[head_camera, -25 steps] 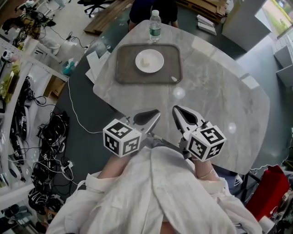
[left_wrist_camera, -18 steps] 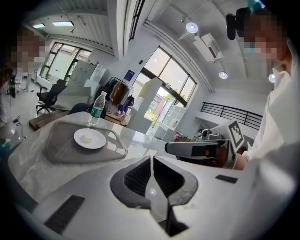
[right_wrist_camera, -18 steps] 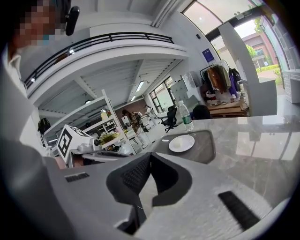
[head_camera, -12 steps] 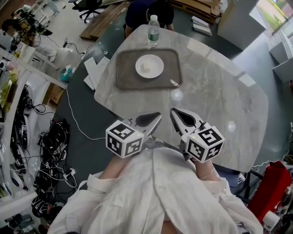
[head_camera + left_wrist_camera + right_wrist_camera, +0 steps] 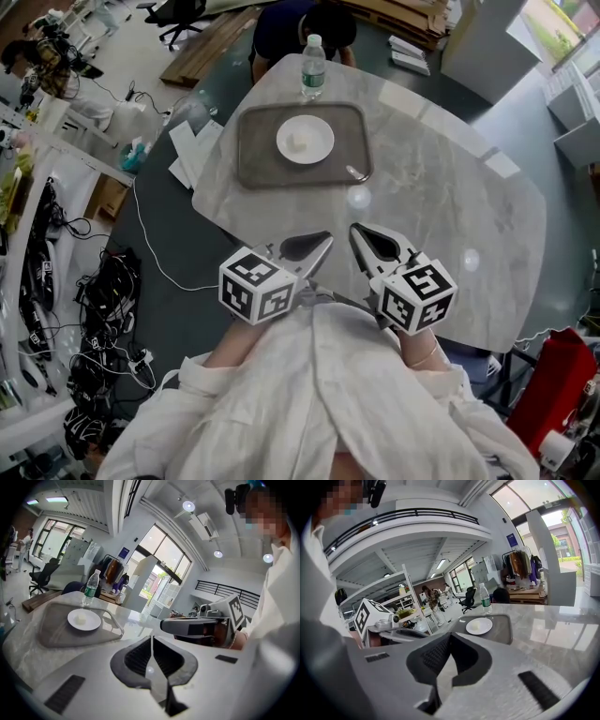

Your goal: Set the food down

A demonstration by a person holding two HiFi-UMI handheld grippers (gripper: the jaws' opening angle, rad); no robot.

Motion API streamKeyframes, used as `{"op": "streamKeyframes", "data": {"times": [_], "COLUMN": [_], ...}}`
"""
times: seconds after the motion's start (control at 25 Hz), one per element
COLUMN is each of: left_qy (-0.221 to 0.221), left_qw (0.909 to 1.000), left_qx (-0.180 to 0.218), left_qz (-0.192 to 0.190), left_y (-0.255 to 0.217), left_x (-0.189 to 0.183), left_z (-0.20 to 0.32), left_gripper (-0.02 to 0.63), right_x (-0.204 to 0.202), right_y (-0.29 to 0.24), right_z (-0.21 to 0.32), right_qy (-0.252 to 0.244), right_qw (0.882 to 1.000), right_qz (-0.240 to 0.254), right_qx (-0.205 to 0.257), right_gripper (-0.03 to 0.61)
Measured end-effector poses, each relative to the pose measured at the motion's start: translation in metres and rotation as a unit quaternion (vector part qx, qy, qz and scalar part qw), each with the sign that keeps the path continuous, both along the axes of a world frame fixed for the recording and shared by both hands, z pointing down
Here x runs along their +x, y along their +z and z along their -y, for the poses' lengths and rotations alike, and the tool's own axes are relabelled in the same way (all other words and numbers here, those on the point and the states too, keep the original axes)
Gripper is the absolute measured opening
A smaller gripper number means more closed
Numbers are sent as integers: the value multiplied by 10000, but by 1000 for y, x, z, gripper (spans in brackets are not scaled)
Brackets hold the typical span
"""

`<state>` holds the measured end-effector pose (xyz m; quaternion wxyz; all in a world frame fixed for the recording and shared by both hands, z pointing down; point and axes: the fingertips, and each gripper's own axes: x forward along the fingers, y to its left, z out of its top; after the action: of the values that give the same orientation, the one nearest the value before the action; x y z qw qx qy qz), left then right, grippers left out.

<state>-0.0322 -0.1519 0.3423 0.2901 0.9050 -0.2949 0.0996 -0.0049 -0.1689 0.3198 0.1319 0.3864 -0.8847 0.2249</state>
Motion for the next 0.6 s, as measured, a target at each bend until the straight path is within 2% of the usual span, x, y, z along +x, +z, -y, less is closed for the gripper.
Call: {"op": "streamKeyframes", "data": {"times": [0.6], "left_qy": [-13], "left_qw": [10000], "left_qx": [-22], "left_qz": [45], "left_y": [2], "left_x": [-7], "left_z": [-5], "left_gripper": [26], "right_x": [-9], "right_y": [8], "right_z": [-13], "right_qy": [-170], "right_qw": [9995], "right_qz": [-225], "right_qx": [-164], "right_gripper": [2]}}
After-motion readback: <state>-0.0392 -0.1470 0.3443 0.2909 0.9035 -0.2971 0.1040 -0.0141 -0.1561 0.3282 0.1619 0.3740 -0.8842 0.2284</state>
